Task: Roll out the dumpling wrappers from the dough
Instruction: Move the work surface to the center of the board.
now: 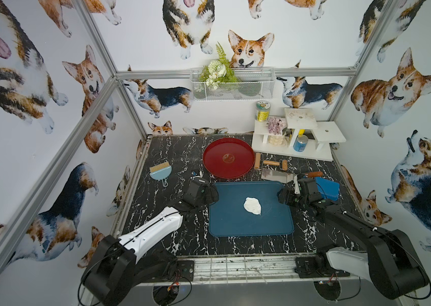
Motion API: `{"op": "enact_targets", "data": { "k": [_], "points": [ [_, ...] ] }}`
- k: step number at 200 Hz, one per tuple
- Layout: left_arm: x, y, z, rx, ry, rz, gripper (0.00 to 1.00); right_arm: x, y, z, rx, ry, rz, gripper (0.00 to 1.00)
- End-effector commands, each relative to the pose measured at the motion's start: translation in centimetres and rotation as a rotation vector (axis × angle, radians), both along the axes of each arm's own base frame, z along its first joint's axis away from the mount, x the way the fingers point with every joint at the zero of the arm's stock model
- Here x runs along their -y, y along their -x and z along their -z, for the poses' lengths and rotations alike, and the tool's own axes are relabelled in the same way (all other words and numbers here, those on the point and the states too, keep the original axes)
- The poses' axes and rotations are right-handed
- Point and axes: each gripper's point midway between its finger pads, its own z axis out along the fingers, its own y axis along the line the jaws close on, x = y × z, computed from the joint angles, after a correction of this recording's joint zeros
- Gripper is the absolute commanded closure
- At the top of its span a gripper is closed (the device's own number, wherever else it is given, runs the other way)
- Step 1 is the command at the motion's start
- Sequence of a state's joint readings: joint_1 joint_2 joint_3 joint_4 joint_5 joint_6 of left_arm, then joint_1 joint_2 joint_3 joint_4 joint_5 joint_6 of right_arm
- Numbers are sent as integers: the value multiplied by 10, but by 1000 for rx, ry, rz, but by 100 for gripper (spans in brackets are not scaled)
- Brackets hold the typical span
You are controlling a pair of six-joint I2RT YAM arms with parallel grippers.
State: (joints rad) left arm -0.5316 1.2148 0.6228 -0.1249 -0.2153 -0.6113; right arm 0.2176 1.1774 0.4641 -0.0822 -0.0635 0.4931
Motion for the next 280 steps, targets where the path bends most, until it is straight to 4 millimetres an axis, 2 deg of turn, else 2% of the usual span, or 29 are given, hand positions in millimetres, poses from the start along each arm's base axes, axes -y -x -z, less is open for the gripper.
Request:
{"op": "enact_targets", "data": {
  "k": [1,27,56,89,124,153,226,248,280],
  "points": [
    [2,7,15,-68,-7,-13,0,-4,7,8,-34,-3,-32,0],
    [16,14,27,-103,2,26,0,-6,10,12,-42,-14,-45,0],
    [37,20,31,-120,-26,79,0,-7,10,15,-48,-15,-51,1],
    [48,22,38,-141,-23,87,0,-8,10,17,-55,-18,-57,2],
    [36,20,52,-155,-49,44,0,-11,9,16,-51,-27,-69,2],
    [23,10,53,-150,-45,20,0,-13,9,16,-50,-30,-83,3],
    [-25,-13,61,-158,-47,-76,0,-26,16,23,-95,-88,-136,7],
    [-33,-16,53,-133,-11,-102,0,-34,19,25,-115,-126,-165,10],
    [-26,-16,35,-84,47,-82,0,-57,25,28,-152,-192,-216,14]
  ]
}}
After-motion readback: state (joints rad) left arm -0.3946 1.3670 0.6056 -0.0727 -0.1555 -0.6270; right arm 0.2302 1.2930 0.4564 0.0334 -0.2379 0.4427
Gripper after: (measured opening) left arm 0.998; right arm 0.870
